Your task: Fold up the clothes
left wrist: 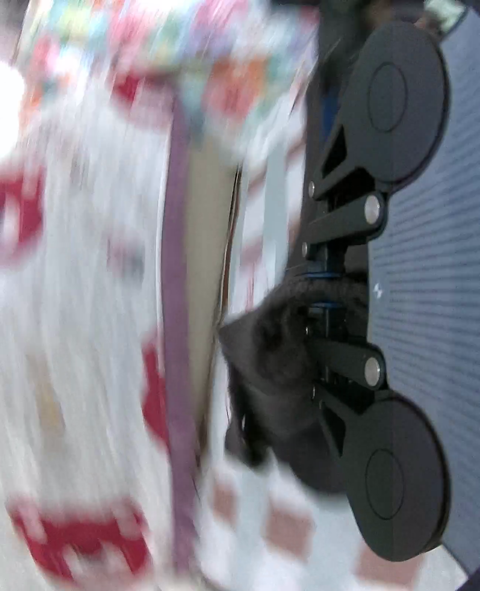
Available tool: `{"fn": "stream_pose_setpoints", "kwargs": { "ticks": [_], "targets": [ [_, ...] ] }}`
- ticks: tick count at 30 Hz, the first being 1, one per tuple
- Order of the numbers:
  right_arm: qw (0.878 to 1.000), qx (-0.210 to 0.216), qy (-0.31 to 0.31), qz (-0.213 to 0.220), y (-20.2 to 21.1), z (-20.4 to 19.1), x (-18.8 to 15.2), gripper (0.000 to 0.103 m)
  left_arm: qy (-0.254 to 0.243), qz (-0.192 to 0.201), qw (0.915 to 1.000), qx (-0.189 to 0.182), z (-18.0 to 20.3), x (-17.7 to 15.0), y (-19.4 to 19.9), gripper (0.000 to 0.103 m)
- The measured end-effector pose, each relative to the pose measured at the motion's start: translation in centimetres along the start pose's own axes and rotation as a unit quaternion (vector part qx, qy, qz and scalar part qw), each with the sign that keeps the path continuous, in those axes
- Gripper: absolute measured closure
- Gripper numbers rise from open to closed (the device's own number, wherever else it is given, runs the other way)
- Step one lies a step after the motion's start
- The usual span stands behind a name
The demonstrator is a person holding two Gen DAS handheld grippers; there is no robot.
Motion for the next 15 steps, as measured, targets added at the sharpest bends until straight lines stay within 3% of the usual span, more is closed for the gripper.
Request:
{"fn": "stream_pose_setpoints", "kwargs": {
  "ticks": [2,4,9,12,15],
  "targets": [
    [0.993,0.035,-0.11,0.03,1.2,3.0,-0.2,0.034,-0.024,-0.049,0.9971,-0.052,3.7,-2.2,-0.8,0.093],
    [0.98,0.058,-0.182,0.047,2.0,5.1,-0.9,0.034,-0.054,-0.105,0.9903,-0.074,6.1,-5.3,-2.1,0.093],
    [0.966,0.06,-0.249,0.044,2.5,7.0,-3.3,0.034,-0.069,-0.234,0.9692,-0.031,6.0,-11.3,-5.9,0.09],
    [0.96,0.06,-0.27,0.031,2.3,7.2,-4.7,0.034,-0.054,-0.243,0.9679,-0.032,4.9,-11.2,-5.9,0.09],
    [0.957,0.069,-0.281,0.015,1.7,7.0,-5.5,0.034,-0.033,-0.243,0.9685,-0.044,4.2,-10.5,-5.1,0.08]
  ]
}}
Point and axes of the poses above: each gripper's, at about its wrist camera, not at the fingertips, and y roughly against the way its jaws point, z to its right, x to its top, the point moved 5 cm from there along -y, roughly the way its jaws point, and after that the axes turned 12 degrees about y, right-handed, at the moved point
